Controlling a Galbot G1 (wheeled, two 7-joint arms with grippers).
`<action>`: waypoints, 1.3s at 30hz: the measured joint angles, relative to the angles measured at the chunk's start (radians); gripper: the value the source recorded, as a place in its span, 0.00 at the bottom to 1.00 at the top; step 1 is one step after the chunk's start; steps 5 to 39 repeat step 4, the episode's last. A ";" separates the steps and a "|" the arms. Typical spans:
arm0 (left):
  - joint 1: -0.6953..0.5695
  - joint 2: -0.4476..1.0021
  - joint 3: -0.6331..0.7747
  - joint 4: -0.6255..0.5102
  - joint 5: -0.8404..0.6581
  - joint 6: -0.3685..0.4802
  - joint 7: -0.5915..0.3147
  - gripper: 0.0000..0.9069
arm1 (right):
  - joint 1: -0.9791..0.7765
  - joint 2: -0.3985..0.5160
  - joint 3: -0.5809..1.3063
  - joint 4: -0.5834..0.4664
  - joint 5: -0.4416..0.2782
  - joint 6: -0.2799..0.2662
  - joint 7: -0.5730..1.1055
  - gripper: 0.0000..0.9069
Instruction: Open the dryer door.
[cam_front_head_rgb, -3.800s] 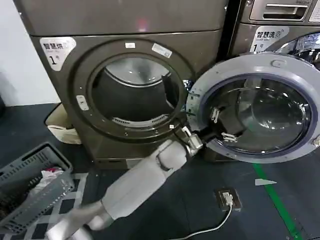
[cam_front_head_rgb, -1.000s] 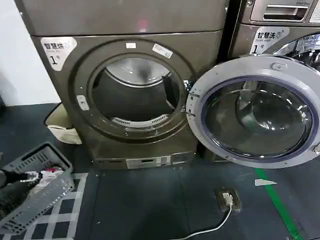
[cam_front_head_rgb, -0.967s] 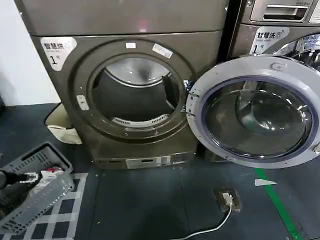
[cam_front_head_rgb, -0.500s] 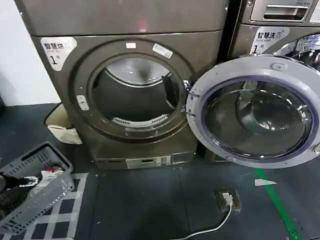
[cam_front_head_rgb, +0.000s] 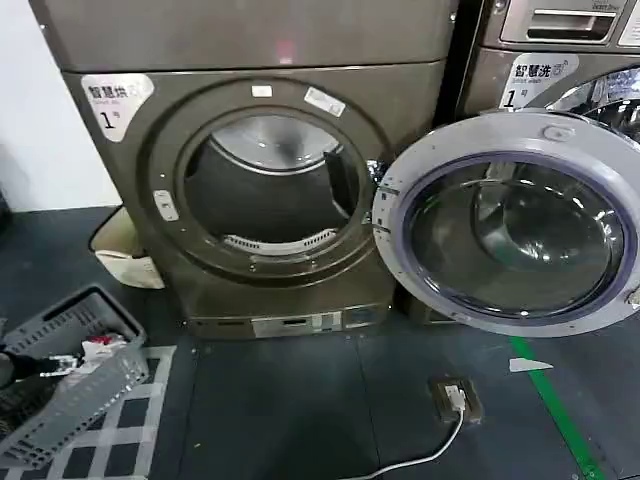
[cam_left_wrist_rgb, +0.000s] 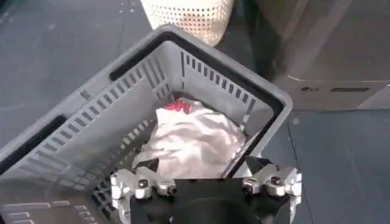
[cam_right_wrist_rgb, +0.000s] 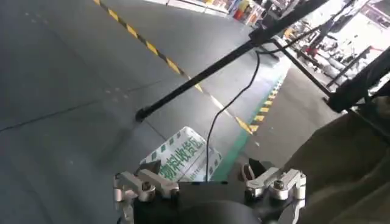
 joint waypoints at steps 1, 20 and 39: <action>0.000 0.000 0.001 0.000 0.003 0.000 0.003 1.00 | 0.000 0.000 0.001 0.000 0.000 0.000 0.000 1.00; 0.000 -0.001 0.001 0.000 0.006 0.000 0.007 1.00 | 0.000 0.000 0.002 0.003 0.000 0.001 -0.001 1.00; 0.000 -0.001 0.001 0.000 0.006 0.000 0.007 1.00 | 0.000 0.000 0.002 0.003 0.000 0.001 -0.001 1.00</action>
